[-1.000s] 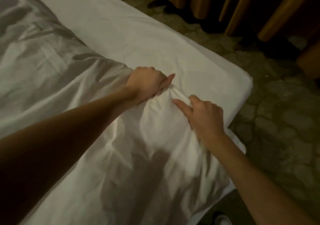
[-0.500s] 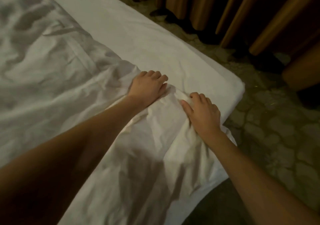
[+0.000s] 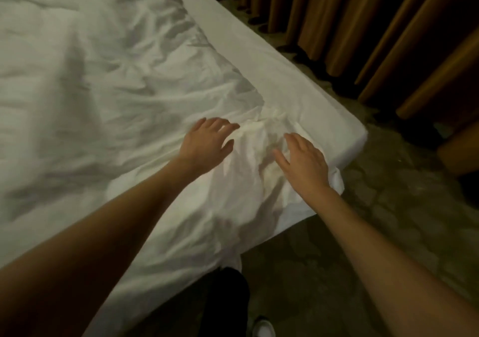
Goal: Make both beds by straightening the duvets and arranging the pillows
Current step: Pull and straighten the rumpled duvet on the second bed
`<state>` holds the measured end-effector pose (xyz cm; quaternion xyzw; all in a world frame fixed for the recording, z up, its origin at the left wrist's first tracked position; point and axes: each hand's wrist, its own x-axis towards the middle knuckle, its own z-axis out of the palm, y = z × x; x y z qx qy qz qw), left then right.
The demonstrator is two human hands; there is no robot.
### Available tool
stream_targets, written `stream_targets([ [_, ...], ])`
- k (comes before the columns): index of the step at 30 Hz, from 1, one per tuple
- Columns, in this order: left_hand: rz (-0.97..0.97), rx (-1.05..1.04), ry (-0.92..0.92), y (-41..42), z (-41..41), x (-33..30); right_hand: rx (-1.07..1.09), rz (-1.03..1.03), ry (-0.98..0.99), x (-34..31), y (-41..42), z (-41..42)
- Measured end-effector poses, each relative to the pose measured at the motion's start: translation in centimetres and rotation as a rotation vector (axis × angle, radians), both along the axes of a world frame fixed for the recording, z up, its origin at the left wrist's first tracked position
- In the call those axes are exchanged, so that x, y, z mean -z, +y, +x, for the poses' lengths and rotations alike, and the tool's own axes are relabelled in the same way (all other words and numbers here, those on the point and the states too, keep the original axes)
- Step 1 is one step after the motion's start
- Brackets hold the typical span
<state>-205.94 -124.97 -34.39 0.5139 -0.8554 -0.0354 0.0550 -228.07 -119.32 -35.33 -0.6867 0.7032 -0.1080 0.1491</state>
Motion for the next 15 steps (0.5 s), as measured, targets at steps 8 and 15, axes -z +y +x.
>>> stream_targets([
  [8, 0.034, -0.307, 0.05, 11.8, 12.7, -7.4, -0.18, 0.024, -0.061, -7.0, 5.1, 10.3],
  [15, 0.057, -0.462, 0.045, 19.1, 24.3, -11.9, -0.312, 0.066, -0.045, -10.7, 10.7, 22.3],
])
